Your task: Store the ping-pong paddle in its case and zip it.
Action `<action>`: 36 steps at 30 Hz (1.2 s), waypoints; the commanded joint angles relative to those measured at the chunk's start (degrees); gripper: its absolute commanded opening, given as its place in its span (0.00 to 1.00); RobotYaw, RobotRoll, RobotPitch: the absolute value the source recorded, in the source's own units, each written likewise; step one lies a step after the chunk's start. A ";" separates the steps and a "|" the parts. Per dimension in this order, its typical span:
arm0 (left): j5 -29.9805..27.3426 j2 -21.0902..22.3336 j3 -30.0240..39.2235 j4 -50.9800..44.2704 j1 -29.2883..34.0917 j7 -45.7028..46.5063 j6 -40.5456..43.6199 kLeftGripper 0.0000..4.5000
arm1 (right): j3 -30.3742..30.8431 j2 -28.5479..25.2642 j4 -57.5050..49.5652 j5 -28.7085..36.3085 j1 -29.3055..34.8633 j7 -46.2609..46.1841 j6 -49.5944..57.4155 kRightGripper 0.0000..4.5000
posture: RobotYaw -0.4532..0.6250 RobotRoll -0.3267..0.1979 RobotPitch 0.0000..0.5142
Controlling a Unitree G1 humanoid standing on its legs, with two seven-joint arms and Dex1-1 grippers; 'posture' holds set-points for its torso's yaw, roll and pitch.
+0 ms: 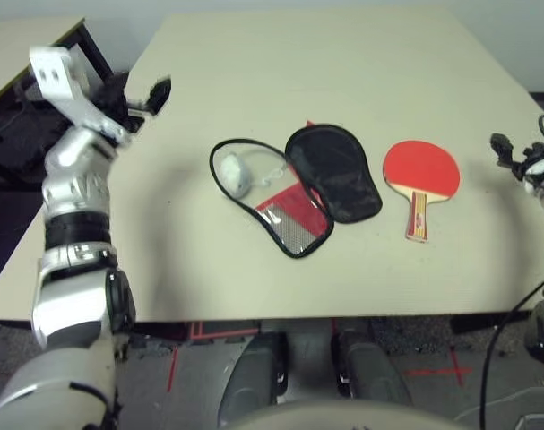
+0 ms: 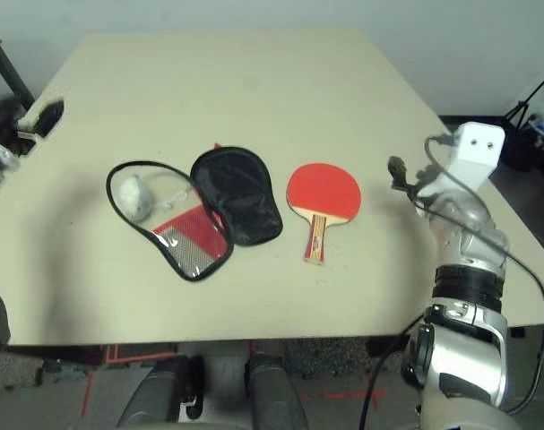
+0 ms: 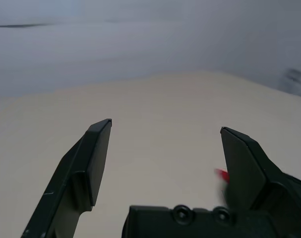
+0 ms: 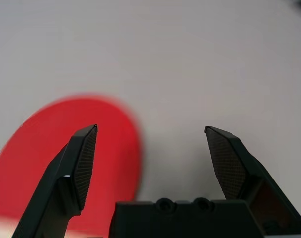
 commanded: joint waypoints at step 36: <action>3.63 -16.60 -16.78 -20.09 16.07 -1.75 9.29 1.00 | 8.12 17.82 -14.88 -12.86 0.89 -10.70 26.53 0.43 | 0.31 0.62 0.22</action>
